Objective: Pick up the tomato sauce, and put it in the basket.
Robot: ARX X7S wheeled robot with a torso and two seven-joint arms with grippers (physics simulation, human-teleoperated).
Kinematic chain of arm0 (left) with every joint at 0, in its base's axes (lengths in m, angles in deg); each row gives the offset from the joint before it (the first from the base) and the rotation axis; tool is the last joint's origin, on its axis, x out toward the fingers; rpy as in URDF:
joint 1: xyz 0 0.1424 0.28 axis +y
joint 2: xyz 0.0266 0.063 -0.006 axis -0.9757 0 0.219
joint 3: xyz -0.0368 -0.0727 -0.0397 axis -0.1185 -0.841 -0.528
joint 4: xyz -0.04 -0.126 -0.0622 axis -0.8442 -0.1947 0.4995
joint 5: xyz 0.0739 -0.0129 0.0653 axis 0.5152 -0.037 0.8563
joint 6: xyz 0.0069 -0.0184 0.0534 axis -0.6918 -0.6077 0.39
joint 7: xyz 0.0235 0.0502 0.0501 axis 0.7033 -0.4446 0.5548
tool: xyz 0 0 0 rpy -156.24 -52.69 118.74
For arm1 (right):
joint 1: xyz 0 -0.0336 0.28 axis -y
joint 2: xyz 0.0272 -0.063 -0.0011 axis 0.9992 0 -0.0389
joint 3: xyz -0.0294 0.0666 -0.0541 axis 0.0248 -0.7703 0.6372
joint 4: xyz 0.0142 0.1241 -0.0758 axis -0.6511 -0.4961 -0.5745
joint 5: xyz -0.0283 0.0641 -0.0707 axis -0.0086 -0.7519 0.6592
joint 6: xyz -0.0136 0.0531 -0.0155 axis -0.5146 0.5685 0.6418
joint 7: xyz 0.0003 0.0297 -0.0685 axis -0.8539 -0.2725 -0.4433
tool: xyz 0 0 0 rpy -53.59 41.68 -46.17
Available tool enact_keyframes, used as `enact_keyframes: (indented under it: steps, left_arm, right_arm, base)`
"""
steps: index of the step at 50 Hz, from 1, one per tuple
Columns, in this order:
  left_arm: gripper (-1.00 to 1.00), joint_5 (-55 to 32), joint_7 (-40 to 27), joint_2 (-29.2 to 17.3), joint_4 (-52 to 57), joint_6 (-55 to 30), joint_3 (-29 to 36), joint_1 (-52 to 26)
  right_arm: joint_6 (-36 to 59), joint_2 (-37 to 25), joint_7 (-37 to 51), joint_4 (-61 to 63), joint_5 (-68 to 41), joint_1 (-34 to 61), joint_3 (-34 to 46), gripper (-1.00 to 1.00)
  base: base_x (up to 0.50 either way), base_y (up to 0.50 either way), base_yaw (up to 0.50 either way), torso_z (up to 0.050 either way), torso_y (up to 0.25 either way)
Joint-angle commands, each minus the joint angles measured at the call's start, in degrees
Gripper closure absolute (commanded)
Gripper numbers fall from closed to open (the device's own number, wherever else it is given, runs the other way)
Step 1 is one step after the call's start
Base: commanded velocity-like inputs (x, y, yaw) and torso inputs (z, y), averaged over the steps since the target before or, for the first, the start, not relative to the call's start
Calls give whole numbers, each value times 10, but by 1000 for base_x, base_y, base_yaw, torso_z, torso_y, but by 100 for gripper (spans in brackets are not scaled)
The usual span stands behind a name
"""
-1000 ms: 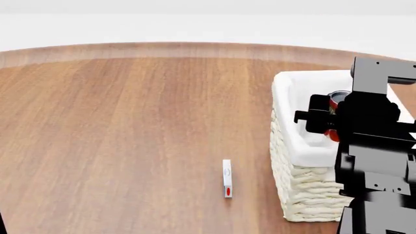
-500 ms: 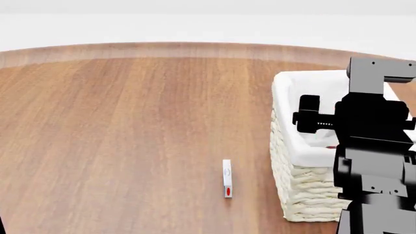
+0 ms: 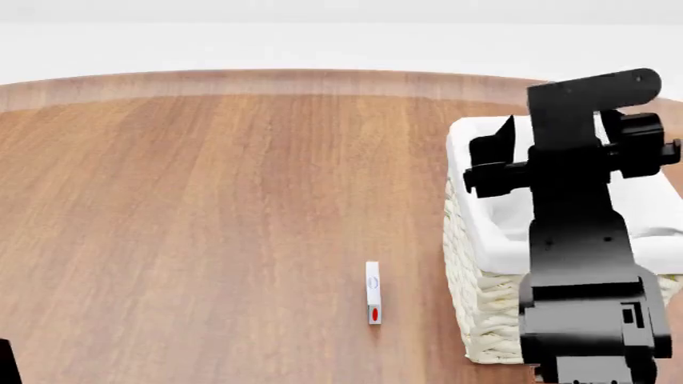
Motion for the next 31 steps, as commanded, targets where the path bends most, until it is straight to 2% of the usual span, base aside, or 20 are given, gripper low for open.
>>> enact_keyframes:
  steps: [1, 5, 15, 20, 31]
  left_arm:
    - [-100, 5, 3, 0, -3, -4, 9, -6]
    - [-100, 5, 3, 0, -3, -8, 12, -9]
    - [-100, 10, 6, 1, -4, -13, 21, -14]
    - [-100, 10, 6, 1, -4, -15, 23, -17]
    - [-100, 11, 8, 1, -9, -15, 30, -20]
  right_arm:
    - [-1, -1, 46, 296, 34, -160, 15, -100]
    - [-57, -3, 73, 343, 44, -210, 19, -100]
    - [-144, -15, 191, 420, 158, -322, 56, -100]
    - [-158, -18, 233, 440, 200, -349, 65, -100]
    - [-168, -23, 257, 462, 243, -379, 88, -100]
  base:
    - [0, 0, 0, 0, 0]
    - [0, 0, 0, 0, 0]
    - [0, 0, 0, 0, 0]
    - [0, 0, 0, 0, 0]
    - [0, 0, 0, 0, 0]
